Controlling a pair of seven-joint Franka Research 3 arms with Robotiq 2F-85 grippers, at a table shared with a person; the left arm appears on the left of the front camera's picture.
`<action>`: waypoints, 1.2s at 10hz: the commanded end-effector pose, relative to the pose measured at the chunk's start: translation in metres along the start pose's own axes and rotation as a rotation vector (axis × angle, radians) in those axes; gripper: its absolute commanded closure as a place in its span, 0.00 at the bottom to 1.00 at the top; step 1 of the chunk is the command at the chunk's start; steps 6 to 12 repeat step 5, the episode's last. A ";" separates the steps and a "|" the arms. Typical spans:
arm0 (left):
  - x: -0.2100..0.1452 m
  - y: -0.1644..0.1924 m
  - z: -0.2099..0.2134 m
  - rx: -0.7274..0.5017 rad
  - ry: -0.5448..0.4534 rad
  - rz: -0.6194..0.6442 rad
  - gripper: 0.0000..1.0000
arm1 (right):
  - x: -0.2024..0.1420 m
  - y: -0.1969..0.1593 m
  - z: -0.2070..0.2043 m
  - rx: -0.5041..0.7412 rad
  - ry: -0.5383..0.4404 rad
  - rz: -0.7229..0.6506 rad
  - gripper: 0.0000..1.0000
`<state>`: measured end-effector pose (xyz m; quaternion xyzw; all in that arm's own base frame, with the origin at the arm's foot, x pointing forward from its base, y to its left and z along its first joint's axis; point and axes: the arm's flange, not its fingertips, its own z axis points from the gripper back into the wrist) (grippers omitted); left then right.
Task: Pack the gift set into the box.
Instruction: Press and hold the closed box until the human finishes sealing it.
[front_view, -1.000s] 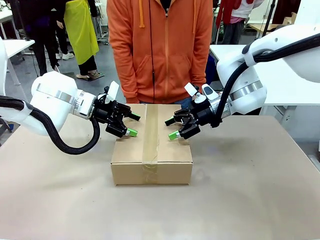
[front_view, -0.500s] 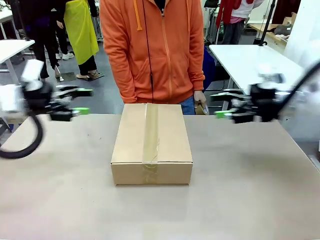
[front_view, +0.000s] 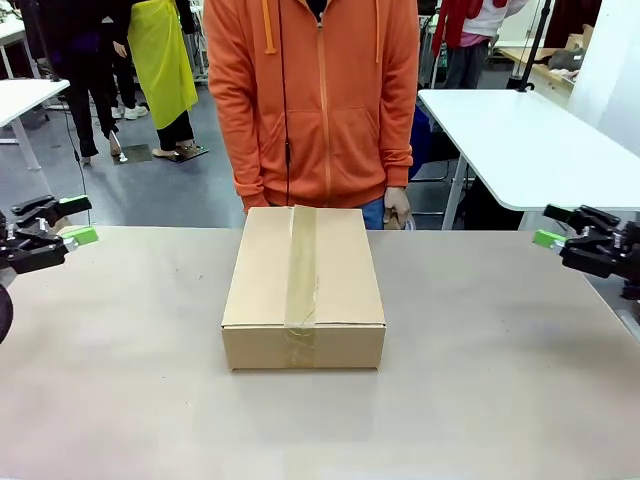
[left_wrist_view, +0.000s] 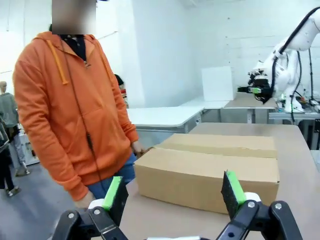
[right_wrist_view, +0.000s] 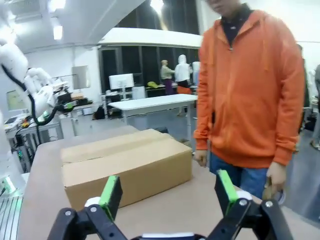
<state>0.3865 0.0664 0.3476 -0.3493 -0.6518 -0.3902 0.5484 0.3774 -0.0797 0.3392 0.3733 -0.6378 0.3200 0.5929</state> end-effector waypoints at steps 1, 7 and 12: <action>0.008 -0.007 -0.011 -0.060 0.021 -0.039 0.00 | 0.017 0.014 -0.022 0.111 0.032 0.015 0.00; 0.008 -0.007 -0.011 -0.060 0.021 -0.039 0.00 | 0.017 0.014 -0.022 0.111 0.032 0.015 0.00; 0.008 -0.007 -0.011 -0.060 0.021 -0.039 0.00 | 0.017 0.014 -0.022 0.111 0.032 0.015 0.00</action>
